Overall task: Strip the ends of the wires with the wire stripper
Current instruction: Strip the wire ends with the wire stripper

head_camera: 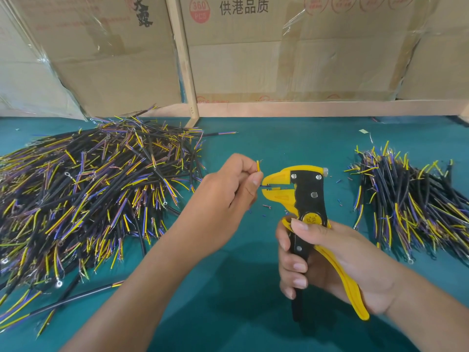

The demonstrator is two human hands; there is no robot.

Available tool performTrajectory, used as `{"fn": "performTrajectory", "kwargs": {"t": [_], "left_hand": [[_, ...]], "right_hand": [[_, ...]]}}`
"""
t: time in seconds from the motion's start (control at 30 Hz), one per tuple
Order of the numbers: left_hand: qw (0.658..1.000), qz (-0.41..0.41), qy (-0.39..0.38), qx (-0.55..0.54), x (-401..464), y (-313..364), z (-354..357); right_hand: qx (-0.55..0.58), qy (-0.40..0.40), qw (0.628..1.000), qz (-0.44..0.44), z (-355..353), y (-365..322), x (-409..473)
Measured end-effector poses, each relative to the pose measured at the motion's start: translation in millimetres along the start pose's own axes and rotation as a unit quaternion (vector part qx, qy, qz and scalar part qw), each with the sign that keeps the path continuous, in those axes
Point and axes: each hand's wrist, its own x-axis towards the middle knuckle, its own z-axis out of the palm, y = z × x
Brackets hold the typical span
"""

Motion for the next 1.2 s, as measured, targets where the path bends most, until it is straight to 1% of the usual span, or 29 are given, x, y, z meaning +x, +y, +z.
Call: {"fn": "performTrajectory", "kwargs": {"t": [0.17,0.33,0.63,0.83,0.93,1.03,1.2], "left_hand": [[1.000,0.001,-0.012,0.008,-1,2,-1],[1.000,-0.006,-0.007,0.012,-1,4,1],[0.999,-0.023,0.006,0.031,-2,4,6],[1.000,-0.017,0.006,0.022,-2,6,7],[1.000,-0.027,0.007,0.010,-2,7,6],[0.999,-0.035,0.001,0.020,-2,6,5],[0.997,-0.045,0.025,0.056,1,-2,-4]], "right_hand": [[-0.003,0.003,1.000,-0.004,-1,2,3],[0.000,0.004,1.000,-0.005,-1,3,3],[0.007,0.046,0.999,-0.003,7,4,4],[-0.010,0.056,0.998,-0.007,9,3,3],[-0.029,0.090,0.995,-0.015,11,2,4],[-0.059,0.132,0.989,-0.018,12,-1,5],[-0.063,0.142,0.988,-0.014,13,-2,7]]}}
